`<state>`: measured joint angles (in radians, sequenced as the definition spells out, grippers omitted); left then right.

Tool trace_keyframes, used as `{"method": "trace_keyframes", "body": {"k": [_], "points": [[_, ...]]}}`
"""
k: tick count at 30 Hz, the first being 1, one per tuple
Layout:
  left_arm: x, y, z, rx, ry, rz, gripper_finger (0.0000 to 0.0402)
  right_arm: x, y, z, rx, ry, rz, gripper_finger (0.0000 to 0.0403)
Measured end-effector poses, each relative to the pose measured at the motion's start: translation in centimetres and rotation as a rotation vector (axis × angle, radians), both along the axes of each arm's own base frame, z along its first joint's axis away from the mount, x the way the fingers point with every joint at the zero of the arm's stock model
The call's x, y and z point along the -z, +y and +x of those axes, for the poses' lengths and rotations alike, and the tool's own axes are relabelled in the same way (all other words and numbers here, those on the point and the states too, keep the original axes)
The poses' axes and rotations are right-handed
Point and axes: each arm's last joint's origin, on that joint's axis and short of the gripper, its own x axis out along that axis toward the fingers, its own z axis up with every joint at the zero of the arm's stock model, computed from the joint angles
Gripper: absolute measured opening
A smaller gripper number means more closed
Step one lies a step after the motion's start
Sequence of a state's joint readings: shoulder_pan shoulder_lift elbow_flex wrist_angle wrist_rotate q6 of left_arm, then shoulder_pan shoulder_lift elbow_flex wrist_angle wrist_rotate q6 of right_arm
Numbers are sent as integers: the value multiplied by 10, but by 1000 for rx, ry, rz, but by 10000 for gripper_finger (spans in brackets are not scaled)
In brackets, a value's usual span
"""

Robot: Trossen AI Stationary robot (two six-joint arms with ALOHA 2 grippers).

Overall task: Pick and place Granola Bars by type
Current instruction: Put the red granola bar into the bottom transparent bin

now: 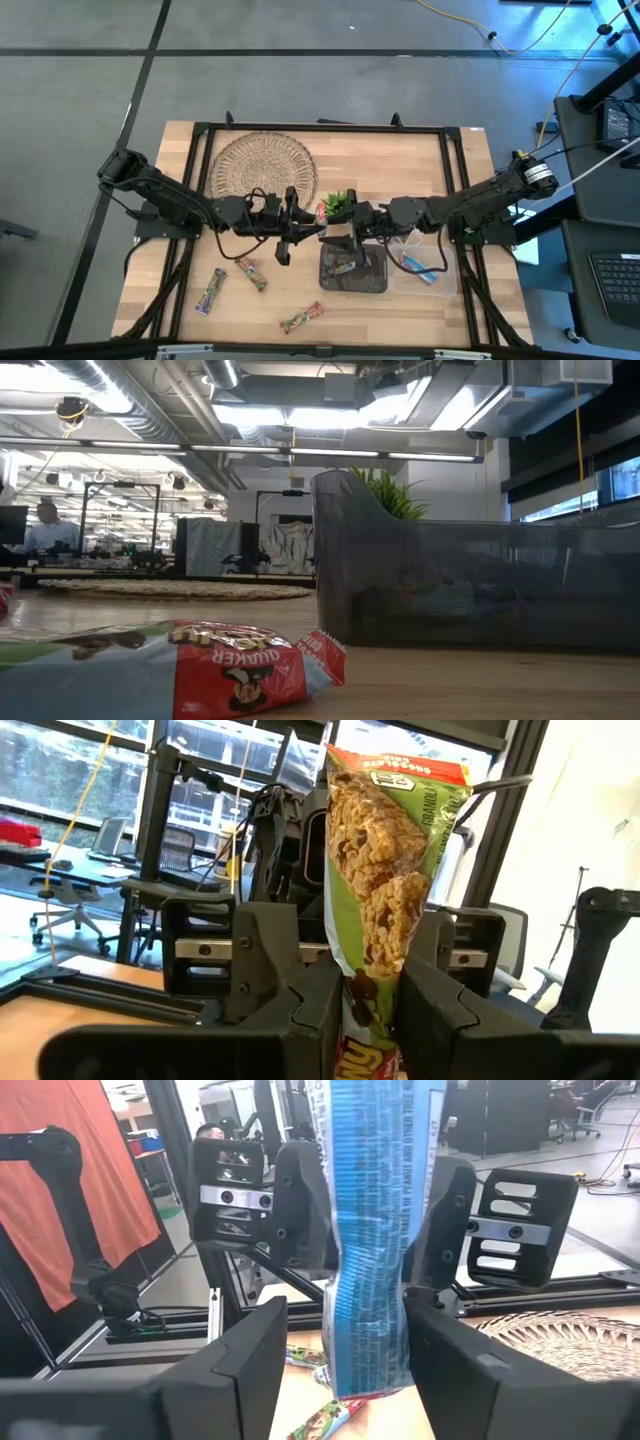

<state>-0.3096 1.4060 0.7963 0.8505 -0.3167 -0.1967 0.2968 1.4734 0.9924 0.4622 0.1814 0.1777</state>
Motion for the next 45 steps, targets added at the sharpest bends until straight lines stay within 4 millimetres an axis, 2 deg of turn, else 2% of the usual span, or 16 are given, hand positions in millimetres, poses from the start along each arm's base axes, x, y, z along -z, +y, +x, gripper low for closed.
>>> {"method": "trace_keyframes", "body": {"k": [12,19,27,39,45], "points": [[-3,-1,1,30,-9,14,72,0,-4,1,11,5,23,197],[-5,-6,20,58,34,64,72,1,-3,1,-25,12,25,197],[-5,-5,22,58,40,75,72,3,-3,1,-26,42,77,194],[-3,-6,23,48,60,113,72,4,-2,0,-36,52,67,106],[-1,-6,23,47,85,107,85,6,-2,0,-35,74,60,81]]}}
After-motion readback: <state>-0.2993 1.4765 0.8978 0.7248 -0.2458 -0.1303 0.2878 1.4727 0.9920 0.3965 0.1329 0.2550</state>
